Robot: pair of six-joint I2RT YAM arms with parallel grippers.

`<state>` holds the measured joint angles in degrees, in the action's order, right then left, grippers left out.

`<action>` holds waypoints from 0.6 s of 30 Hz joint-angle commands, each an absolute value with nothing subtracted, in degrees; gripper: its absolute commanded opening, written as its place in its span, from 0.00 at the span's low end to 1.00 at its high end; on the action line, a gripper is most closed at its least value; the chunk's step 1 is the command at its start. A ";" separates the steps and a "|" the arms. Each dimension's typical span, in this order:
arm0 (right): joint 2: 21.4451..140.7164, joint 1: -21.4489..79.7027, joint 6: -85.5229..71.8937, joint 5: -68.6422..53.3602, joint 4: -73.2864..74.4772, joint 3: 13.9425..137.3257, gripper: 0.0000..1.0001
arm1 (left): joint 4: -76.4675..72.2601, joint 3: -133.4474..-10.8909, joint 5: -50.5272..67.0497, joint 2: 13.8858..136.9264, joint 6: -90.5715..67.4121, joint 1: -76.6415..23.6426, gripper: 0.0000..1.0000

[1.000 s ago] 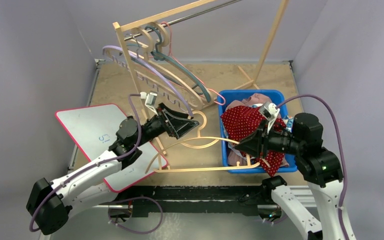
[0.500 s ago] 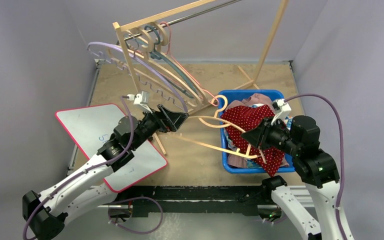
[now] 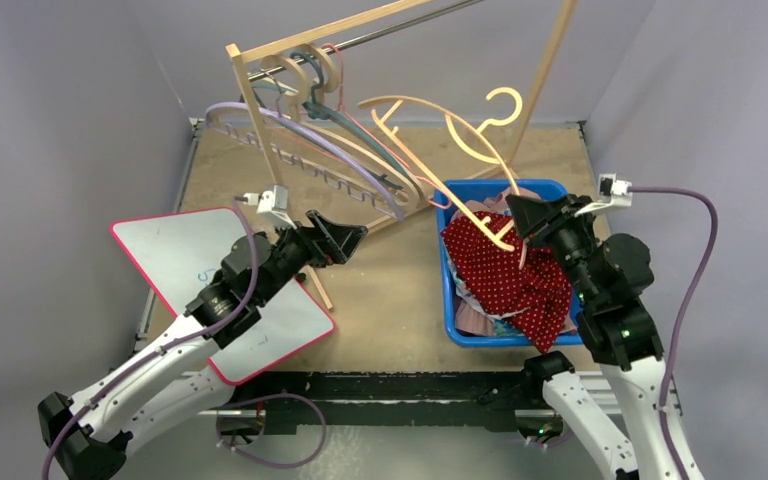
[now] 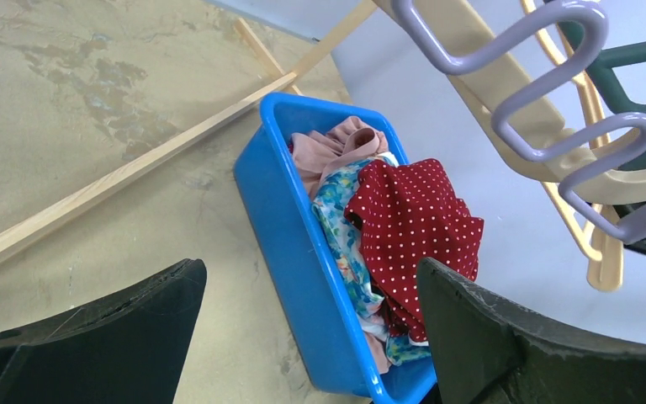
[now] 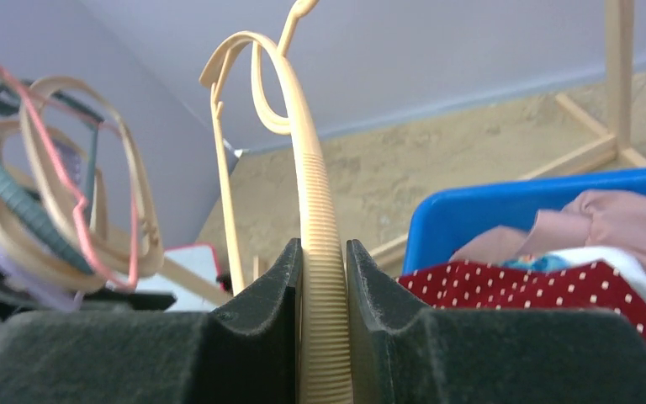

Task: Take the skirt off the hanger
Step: Place the hanger at the clothesline.

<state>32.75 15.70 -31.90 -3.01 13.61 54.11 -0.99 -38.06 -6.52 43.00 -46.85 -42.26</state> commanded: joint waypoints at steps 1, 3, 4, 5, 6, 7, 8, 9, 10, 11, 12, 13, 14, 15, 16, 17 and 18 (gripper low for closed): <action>35.62 15.79 -33.09 3.64 -7.93 51.84 0.00 | -0.89 -42.03 -7.27 42.33 -45.93 -42.04 0.95; 37.49 15.80 -32.28 5.60 -11.54 52.34 0.00 | 0.12 -42.62 -7.28 41.89 -45.88 -42.04 0.95; 38.33 15.78 -32.00 6.68 -12.81 52.69 0.00 | 0.52 -42.56 -7.40 41.38 -45.86 -42.05 0.95; 39.33 15.75 -31.76 7.66 -14.03 53.12 0.00 | 0.71 -42.42 -7.61 40.93 -45.95 -42.05 0.95; 40.31 15.81 -31.39 8.25 -15.24 53.62 0.00 | 1.02 -42.32 -7.78 40.42 -46.04 -42.07 0.96; 41.27 15.80 -31.19 8.56 -16.28 54.38 0.00 | 1.19 -42.24 -8.02 39.99 -46.05 -42.07 0.96; 42.33 15.75 -31.20 8.56 -17.21 54.87 0.00 | 1.47 -42.19 -8.14 39.64 -46.05 -42.10 0.97; 43.12 15.79 -31.41 8.42 -18.15 54.96 0.00 | 1.75 -42.24 -8.25 39.42 -46.05 -42.08 0.97; 44.00 15.81 -31.69 8.12 -19.24 54.96 0.00 | 2.02 -42.35 -8.26 39.26 -46.05 -42.06 0.97; 44.72 15.75 -31.92 7.97 -20.43 55.01 0.00 | 2.41 -42.50 -8.26 39.14 -46.01 -42.10 0.97; 45.38 15.77 -32.25 7.92 -21.60 54.95 0.00 | 2.65 -42.59 -8.27 39.07 -45.97 -42.10 0.97; 46.35 15.74 -32.53 7.83 -22.59 56.78 0.00 | 2.84 -42.74 -8.29 39.01 -45.86 -42.10 0.97; 47.14 15.77 -32.66 7.75 -23.21 57.41 0.00 | 3.05 -42.78 -8.26 39.02 -45.85 -42.08 0.97; 47.94 15.77 -32.88 7.62 -23.65 58.19 0.00 | 3.12 -42.88 -8.28 38.98 -45.88 -42.10 0.97; 48.70 15.78 -33.01 7.38 -24.14 58.82 0.00 | 3.16 -42.95 -8.23 38.91 -45.87 -42.01 0.97; 49.46 15.80 -32.99 7.12 -24.59 59.41 0.00 | 3.28 -42.96 -8.12 38.93 -45.94 -42.09 0.97; 50.01 15.80 -33.08 6.88 -25.15 60.01 0.00 | 3.33 -43.02 -8.02 38.87 -46.11 -42.10 0.97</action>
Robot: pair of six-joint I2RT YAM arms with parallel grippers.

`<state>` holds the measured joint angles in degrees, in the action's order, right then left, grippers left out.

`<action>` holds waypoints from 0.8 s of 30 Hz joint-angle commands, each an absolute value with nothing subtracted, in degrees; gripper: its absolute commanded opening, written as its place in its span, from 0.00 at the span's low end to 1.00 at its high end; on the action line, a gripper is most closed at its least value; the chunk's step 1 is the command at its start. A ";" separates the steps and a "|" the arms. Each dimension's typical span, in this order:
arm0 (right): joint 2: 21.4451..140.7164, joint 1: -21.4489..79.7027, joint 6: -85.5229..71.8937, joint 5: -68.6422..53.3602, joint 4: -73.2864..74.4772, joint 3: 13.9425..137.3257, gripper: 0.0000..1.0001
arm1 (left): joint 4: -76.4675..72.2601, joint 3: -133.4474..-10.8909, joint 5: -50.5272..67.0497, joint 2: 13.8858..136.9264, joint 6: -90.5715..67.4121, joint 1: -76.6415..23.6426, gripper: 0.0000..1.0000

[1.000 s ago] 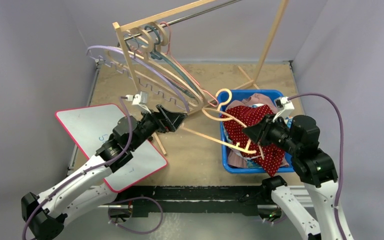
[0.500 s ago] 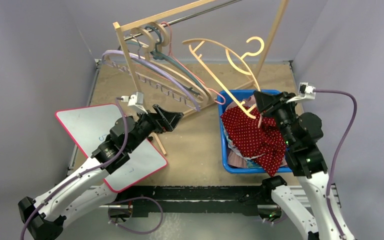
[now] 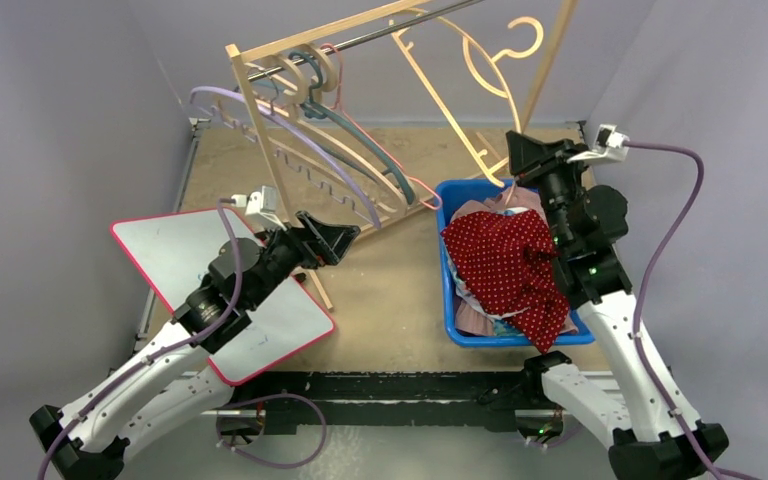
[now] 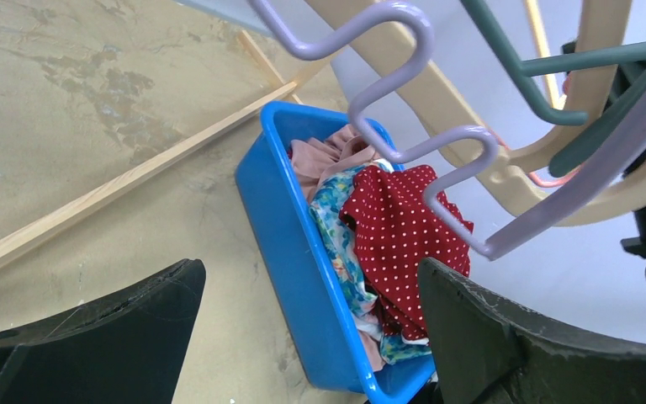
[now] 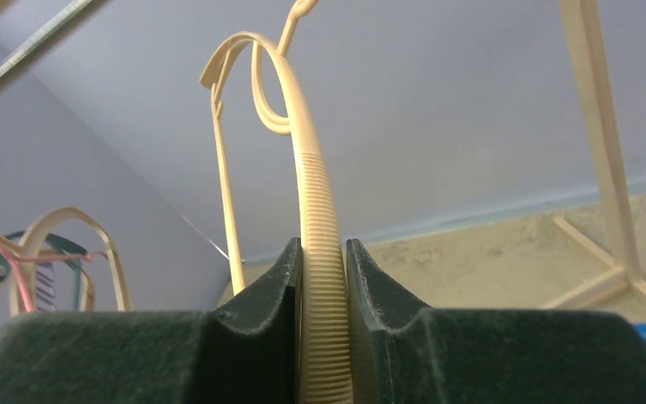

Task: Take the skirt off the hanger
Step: Place the hanger at the clothesline.

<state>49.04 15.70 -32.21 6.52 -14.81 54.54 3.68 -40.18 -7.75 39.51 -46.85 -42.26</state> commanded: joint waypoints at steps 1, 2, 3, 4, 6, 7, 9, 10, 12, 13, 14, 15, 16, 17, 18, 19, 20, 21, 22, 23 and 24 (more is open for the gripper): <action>50.48 15.77 -33.08 6.81 -25.64 60.51 0.00 | 3.42 -42.98 -8.00 38.78 -46.18 -42.09 0.97; 50.84 15.75 -33.15 6.77 -26.24 60.96 0.00 | 3.44 -42.98 -8.00 38.72 -46.18 -42.10 0.97; 51.19 15.78 -33.10 6.77 -26.92 61.39 0.00 | 3.51 -42.98 -8.00 38.64 -46.29 -42.04 0.97; 51.60 15.75 -33.01 6.96 -27.50 61.75 0.00 | 3.64 -42.98 -8.04 38.59 -46.31 -42.09 0.97; 52.80 15.82 -32.97 7.28 -28.23 62.68 0.00 | 3.73 -42.98 -8.21 38.39 -46.44 -42.07 0.97; 53.50 15.81 -33.05 7.23 -28.28 63.32 0.00 | 3.64 -42.97 -8.26 38.36 -46.54 -42.06 0.97; 54.82 15.77 -33.75 6.75 -28.01 64.35 0.00 | 3.52 -43.06 -8.26 38.32 -46.66 -42.06 0.97; 55.25 15.77 -34.35 6.50 -28.00 64.63 0.00 | 3.52 -43.14 -8.28 38.32 -46.72 -42.10 0.97; 55.85 15.74 -35.78 6.29 -28.54 64.62 0.00 | 3.48 -43.15 -8.39 38.19 -46.70 -42.05 0.97; 56.14 15.77 -36.38 6.39 -28.79 64.57 0.00 | 3.44 -43.11 -8.38 38.15 -46.75 -42.02 0.97; 56.35 15.81 -37.00 6.52 -28.93 64.45 0.00 | 3.51 -43.15 -8.35 38.16 -46.81 -42.09 0.97; 56.62 15.82 -37.85 6.79 -29.10 64.23 0.00 | 3.56 -43.16 -8.36 38.09 -46.76 -42.10 0.97; 56.79 15.80 -38.15 6.92 -29.66 63.92 0.00 | 3.60 -43.23 -8.39 38.13 -46.70 -42.01 0.97; 56.97 15.81 -38.22 6.86 -30.25 63.71 0.00 | 3.65 -43.27 -8.42 38.08 -46.63 -42.07 0.97; 57.36 15.77 -38.15 6.71 -30.61 63.75 0.00 | 3.69 -43.36 -8.42 38.14 -46.58 -42.07 0.97; 57.82 15.81 -37.96 6.50 -30.59 63.99 0.00 | 3.83 -43.56 -8.51 38.14 -46.46 -42.10 0.97; 58.31 15.82 -37.78 6.24 -30.48 64.34 0.00 | 4.05 -43.61 -8.48 38.11 -46.35 -42.06 0.97; 58.80 15.77 -37.65 5.98 -30.53 64.61 0.00 | 4.19 -43.73 -8.48 38.09 -46.21 -42.10 0.97; 59.25 15.76 -37.56 5.65 -30.70 64.81 0.00 | 4.42 -43.86 -8.61 38.07 -46.11 -42.08 0.97; 59.75 15.80 -37.52 5.48 -31.01 64.92 0.00 | 4.58 -43.98 -8.82 37.97 -46.00 -42.10 0.97; 60.07 15.76 -37.39 5.39 -31.03 65.13 0.00 | 4.69 -43.96 -8.98 37.90 -45.89 -42.10 0.97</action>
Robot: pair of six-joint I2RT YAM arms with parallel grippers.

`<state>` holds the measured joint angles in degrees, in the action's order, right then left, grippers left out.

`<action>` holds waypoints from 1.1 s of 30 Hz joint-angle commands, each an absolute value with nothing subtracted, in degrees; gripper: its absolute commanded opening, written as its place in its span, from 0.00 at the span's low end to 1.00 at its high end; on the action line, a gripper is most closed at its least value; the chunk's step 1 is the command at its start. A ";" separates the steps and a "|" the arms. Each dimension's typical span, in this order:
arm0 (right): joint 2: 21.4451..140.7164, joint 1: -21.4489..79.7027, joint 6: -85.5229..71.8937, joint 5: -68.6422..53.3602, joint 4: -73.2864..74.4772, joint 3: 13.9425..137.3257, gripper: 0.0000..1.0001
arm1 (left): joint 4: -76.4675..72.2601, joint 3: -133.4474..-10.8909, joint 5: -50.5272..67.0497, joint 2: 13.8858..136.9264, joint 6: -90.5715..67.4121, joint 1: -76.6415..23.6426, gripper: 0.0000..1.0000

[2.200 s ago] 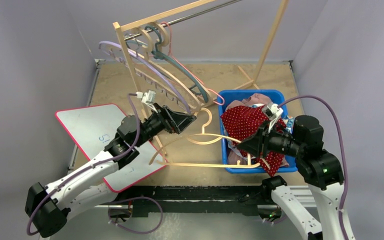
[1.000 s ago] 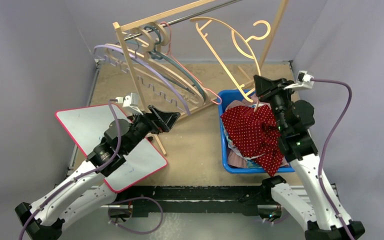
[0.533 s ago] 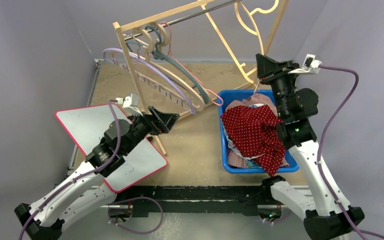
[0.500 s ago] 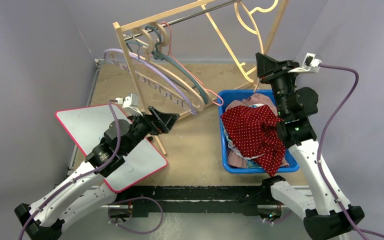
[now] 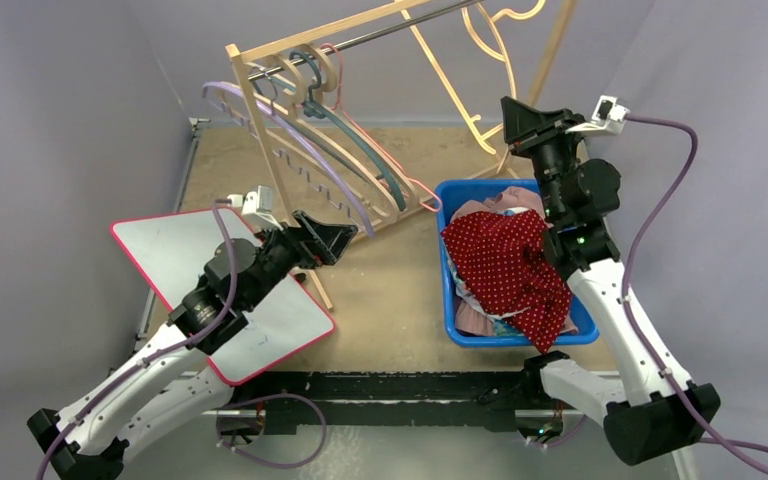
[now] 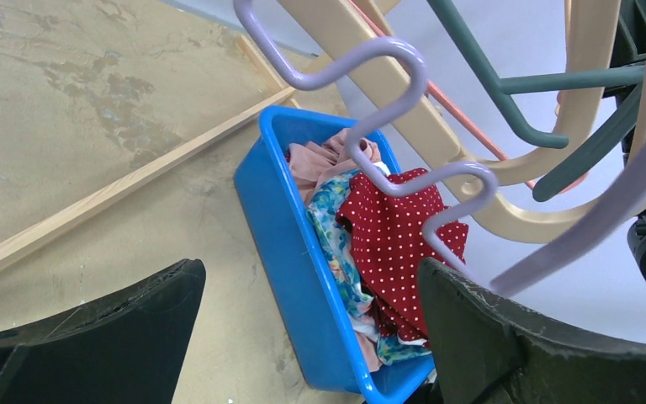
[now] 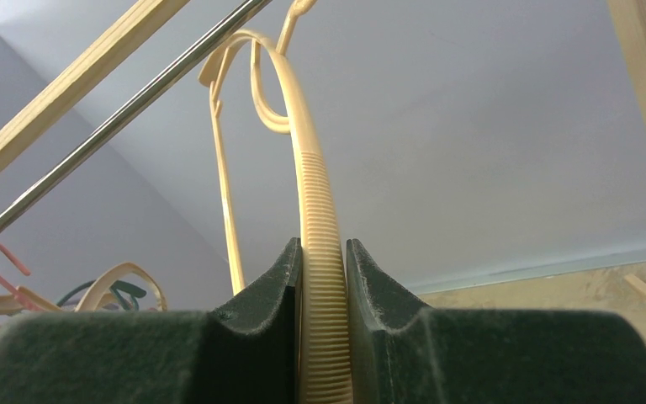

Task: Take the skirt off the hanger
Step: Place the hanger at the clothesline.

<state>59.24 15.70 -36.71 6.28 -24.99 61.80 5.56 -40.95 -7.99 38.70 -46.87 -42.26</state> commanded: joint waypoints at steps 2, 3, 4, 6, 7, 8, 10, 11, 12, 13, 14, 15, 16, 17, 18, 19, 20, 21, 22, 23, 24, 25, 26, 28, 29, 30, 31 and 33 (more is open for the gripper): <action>60.75 15.80 -37.36 5.24 -31.04 65.65 0.00 | 4.83 -43.86 -9.20 37.57 -45.78 -42.01 0.97; 61.06 15.82 -37.35 5.03 -31.07 65.96 0.00 | 4.90 -43.80 -9.23 37.48 -45.79 -42.02 0.97; 61.39 15.80 -37.32 4.63 -31.18 66.26 0.00 | 5.00 -43.75 -9.32 37.46 -45.79 -42.09 0.97; 62.11 15.81 -36.96 3.86 -31.07 66.80 0.00 | 5.22 -43.64 -9.35 37.43 -45.73 -42.06 0.97; 62.48 15.82 -36.78 3.47 -30.93 67.07 0.00 | 5.38 -43.57 -9.38 37.48 -45.71 -42.04 0.97; 62.82 15.78 -36.48 3.21 -30.63 67.30 0.00 | 5.59 -43.59 -9.47 37.37 -45.59 -42.07 0.97; 63.45 15.82 -35.62 2.42 -29.68 67.79 0.00 | 6.59 -43.67 -10.16 37.16 -45.00 -42.10 0.97; 63.65 15.82 -35.01 2.05 -28.99 68.03 0.00 | 7.07 -43.66 -10.50 36.98 -44.75 -42.03 0.97; 63.79 15.75 -34.28 1.56 -28.28 68.26 0.00 | 7.32 -43.55 -10.82 36.80 -44.62 -42.09 0.97; 63.88 15.78 -33.54 1.13 -27.57 68.29 0.00 | 7.49 -43.45 -11.16 36.56 -44.52 -42.03 0.97; 63.85 15.82 -32.68 0.76 -26.85 68.24 0.00 | 7.66 -43.28 -11.44 36.34 -44.44 -42.07 0.98; 63.77 15.80 -31.63 0.28 -26.28 68.02 0.00 | 7.91 -43.25 -11.75 36.14 -44.24 -42.01 0.97; 63.78 15.81 -30.42 -0.05 -25.61 67.83 0.00 | 8.36 -43.23 -12.09 36.06 -44.09 -42.00 0.97; 63.85 15.79 -29.09 -0.53 -24.68 67.77 0.00 | 8.89 -43.38 -12.42 35.96 -43.69 -42.09 0.97; 63.96 15.75 -27.43 -0.87 -23.52 67.76 0.00 | 9.75 -43.80 -13.04 35.81 -43.05 -42.10 0.97; 63.98 15.77 -25.67 -1.28 -22.19 67.84 0.02 | 11.12 -44.41 -14.06 35.67 -42.32 -42.08 0.97; 63.92 15.75 -23.94 -1.72 -20.86 67.85 0.06 | 12.32 -44.93 -15.01 35.42 -41.65 -42.05 0.97; 63.83 15.80 -22.15 -1.97 -19.64 67.92 0.12 | 13.49 -45.46 -15.93 35.11 -40.93 -42.04 0.98; 63.67 15.77 -20.53 -1.93 -18.23 67.86 0.17 | 14.58 -45.97 -16.86 34.73 -40.17 -42.08 0.98; 63.37 15.81 -18.98 -1.45 -16.15 67.85 0.22 | 15.60 -46.60 -17.74 34.39 -39.45 -42.04 0.98; 63.00 15.82 -17.69 -0.74 -14.51 68.15 0.28 | 16.70 -47.19 -18.54 34.10 -38.74 -42.09 0.99; 62.49 15.82 -16.18 0.08 -12.79 68.27 0.33 | 18.21 -47.97 -19.53 33.73 -38.09 -42.05 0.99; 61.80 15.78 -15.07 0.88 -11.35 68.33 0.38 | 19.48 -48.72 -20.39 33.60 -37.47 -42.04 0.99; 59.73 15.74 -13.16 2.72 -8.78 67.85 0.51 | 21.83 -50.18 -22.27 33.15 -36.42 -42.09 0.99; 58.50 15.76 -12.21 3.82 -7.68 67.63 0.57 | 22.90 -50.76 -23.24 32.70 -35.91 -42.10 0.99; 57.20 15.77 -11.37 4.83 -6.40 67.25 0.65 | 23.81 -51.21 -24.28 32.25 -35.41 -42.10 0.99; 55.70 15.80 -10.46 5.70 -4.96 67.05 0.73 | 24.62 -51.75 -25.79 31.65 -34.96 -42.09 1.00; 52.56 15.75 -9.02 7.87 -1.68 67.09 0.84 | 26.18 -52.79 -28.01 30.47 -33.88 -42.08 1.00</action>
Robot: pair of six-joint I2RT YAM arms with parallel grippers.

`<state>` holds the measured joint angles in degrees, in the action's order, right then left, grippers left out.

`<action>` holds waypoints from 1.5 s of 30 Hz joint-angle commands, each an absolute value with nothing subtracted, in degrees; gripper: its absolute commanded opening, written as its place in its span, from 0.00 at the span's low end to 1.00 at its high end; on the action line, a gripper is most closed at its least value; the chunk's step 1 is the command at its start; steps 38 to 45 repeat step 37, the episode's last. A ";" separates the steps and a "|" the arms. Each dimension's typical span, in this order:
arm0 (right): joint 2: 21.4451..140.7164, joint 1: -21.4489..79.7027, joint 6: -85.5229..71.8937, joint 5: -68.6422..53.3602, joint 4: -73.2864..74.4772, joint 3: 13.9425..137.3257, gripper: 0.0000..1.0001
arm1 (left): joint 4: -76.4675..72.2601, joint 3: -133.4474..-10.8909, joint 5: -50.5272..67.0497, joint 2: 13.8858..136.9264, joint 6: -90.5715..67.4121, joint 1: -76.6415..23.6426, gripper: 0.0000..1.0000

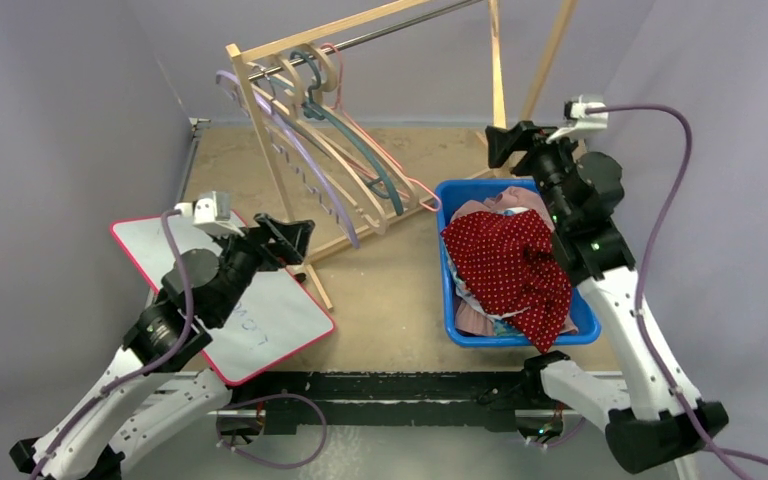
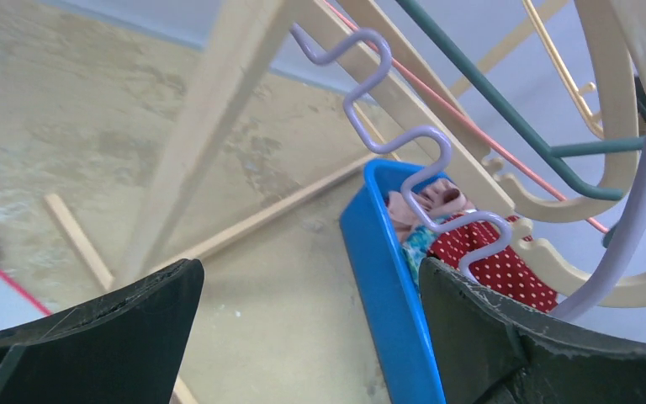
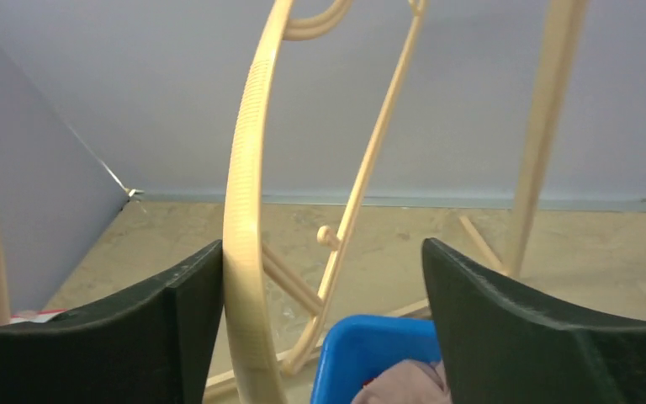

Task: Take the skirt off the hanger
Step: Place the hanger at the clothesline, then reset both arms

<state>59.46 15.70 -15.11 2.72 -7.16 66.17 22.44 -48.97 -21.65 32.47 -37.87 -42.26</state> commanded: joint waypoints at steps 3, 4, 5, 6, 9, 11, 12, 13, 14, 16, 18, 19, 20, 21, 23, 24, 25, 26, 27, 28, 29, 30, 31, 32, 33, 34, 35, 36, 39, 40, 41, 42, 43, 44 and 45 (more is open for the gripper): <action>46.97 15.77 -7.08 9.63 3.84 68.06 0.93 | 28.49 -55.32 -31.66 29.11 -32.08 -42.09 1.00; 45.17 15.75 -6.32 9.86 5.79 68.59 0.94 | 29.28 -56.39 -32.78 28.80 -31.37 -42.10 1.00; 43.44 15.80 -5.32 10.00 7.97 69.13 0.95 | 29.92 -57.66 -33.77 28.53 -30.61 -42.08 1.00; 41.57 15.75 -4.49 10.25 9.73 69.69 0.96 | 30.67 -59.12 -34.70 28.34 -29.83 -42.10 1.00; 36.66 15.78 -2.94 11.24 15.12 72.27 0.99 | 32.62 -64.06 -37.72 28.19 -26.90 -42.08 1.00; 32.96 15.81 -0.91 12.47 16.70 73.72 0.99 | 33.11 -67.78 -38.89 28.44 -24.24 -42.10 1.00; 31.30 15.82 0.27 12.06 17.02 74.25 0.99 | 33.21 -69.61 -39.31 28.66 -22.83 -42.10 1.00; 28.93 15.75 0.67 12.12 17.47 74.70 0.99 | 33.12 -71.64 -39.63 29.13 -21.67 -42.10 1.00; 27.38 15.75 0.59 12.70 17.51 74.97 0.99 | 32.87 -73.39 -39.61 29.55 -20.36 -42.10 1.00; 25.14 15.82 0.23 14.99 17.89 75.98 0.99 | 32.45 -76.74 -39.07 30.42 -19.08 -42.08 1.00; 24.07 15.81 -0.17 16.04 19.35 77.89 0.99 | 31.89 -79.42 -38.22 31.17 -17.92 -42.10 1.00; 23.62 15.81 -0.46 16.63 19.98 78.88 0.99 | 31.75 -80.37 -37.91 31.53 -17.45 -42.03 1.00; 23.26 15.78 -0.80 17.31 20.45 79.76 0.99 | 31.80 -81.07 -37.82 31.81 -17.01 -42.09 1.00; 22.95 15.77 -0.95 17.57 20.75 80.47 0.99 | 31.85 -81.75 -37.79 32.01 -16.72 -42.10 1.00; 22.33 15.80 -1.04 18.04 21.24 81.84 0.99 | 32.01 -82.35 -37.98 32.25 -15.92 -42.09 1.00; 22.07 15.82 -1.17 18.45 21.46 82.43 0.99 | 32.15 -82.57 -38.18 32.33 -15.72 -42.08 1.00; 21.88 15.79 -1.15 18.85 21.71 82.96 0.99 | 32.22 -82.75 -38.35 32.34 -15.50 -42.10 1.00; 21.60 15.82 -1.17 19.10 21.93 83.31 0.99 | 32.24 -83.02 -38.40 32.34 -15.41 -42.10 1.00; 21.50 15.82 -1.04 19.26 22.04 83.66 0.99 | 32.21 -83.16 -38.41 32.34 -15.30 -42.08 1.00; 21.37 15.81 -1.01 19.58 22.28 83.86 0.99 | 32.21 -83.40 -38.41 32.32 -15.29 -42.03 1.00; 21.36 15.81 -0.91 19.73 22.44 84.16 0.99 | 32.13 -83.64 -38.49 32.30 -15.22 -42.09 1.00; 21.28 15.82 -0.79 19.91 22.58 84.31 0.99 | 31.95 -83.73 -38.45 32.33 -15.04 -42.10 1.00; 21.21 15.80 -0.85 20.10 22.59 84.32 0.99 | 31.87 -83.80 -38.46 32.39 -14.92 -42.10 1.00; 21.00 15.82 -0.83 20.27 22.52 84.18 0.99 | 31.81 -83.83 -38.54 32.35 -14.72 -42.10 1.00; 20.66 15.78 -0.84 19.98 22.76 83.93 0.99 | 31.80 -83.85 -38.58 32.41 -14.55 -42.10 1.00; 20.08 15.81 -0.91 18.20 23.13 83.45 0.99 | 31.77 -83.85 -38.59 32.43 -14.51 -42.10 1.00; 19.35 15.82 0.10 17.72 21.80 82.50 0.99 | 31.81 -83.85 -38.54 32.55 -14.49 -42.10 1.00; 18.89 15.80 0.59 18.37 20.84 82.06 0.99 | 31.90 -83.85 -38.39 32.62 -14.46 -42.08 1.00; 18.82 15.82 0.04 18.48 21.69 82.42 0.99 | 32.05 -83.91 -38.21 32.71 -14.47 -42.10 1.00; 18.82 15.82 0.04 18.48 21.69 82.42 0.99 | 32.05 -83.91 -38.21 32.71 -14.47 -42.10 1.00; 18.82 15.82 0.04 18.48 21.69 82.42 0.99 | 32.05 -83.91 -38.21 32.71 -14.47 -42.10 1.00; 18.82 15.82 0.04 18.48 21.69 82.42 0.99 | 32.05 -83.91 -38.21 32.71 -14.47 -42.10 1.00; 18.82 15.82 0.04 18.48 21.69 82.42 0.99 | 32.05 -83.91 -38.21 32.71 -14.47 -42.10 1.00; 18.82 15.82 0.04 18.48 21.69 82.42 0.99 | 32.05 -83.91 -38.21 32.71 -14.47 -42.10 1.00; 18.82 15.82 0.04 18.48 21.69 82.42 0.99 | 32.05 -83.91 -38.21 32.71 -14.47 -42.10 1.00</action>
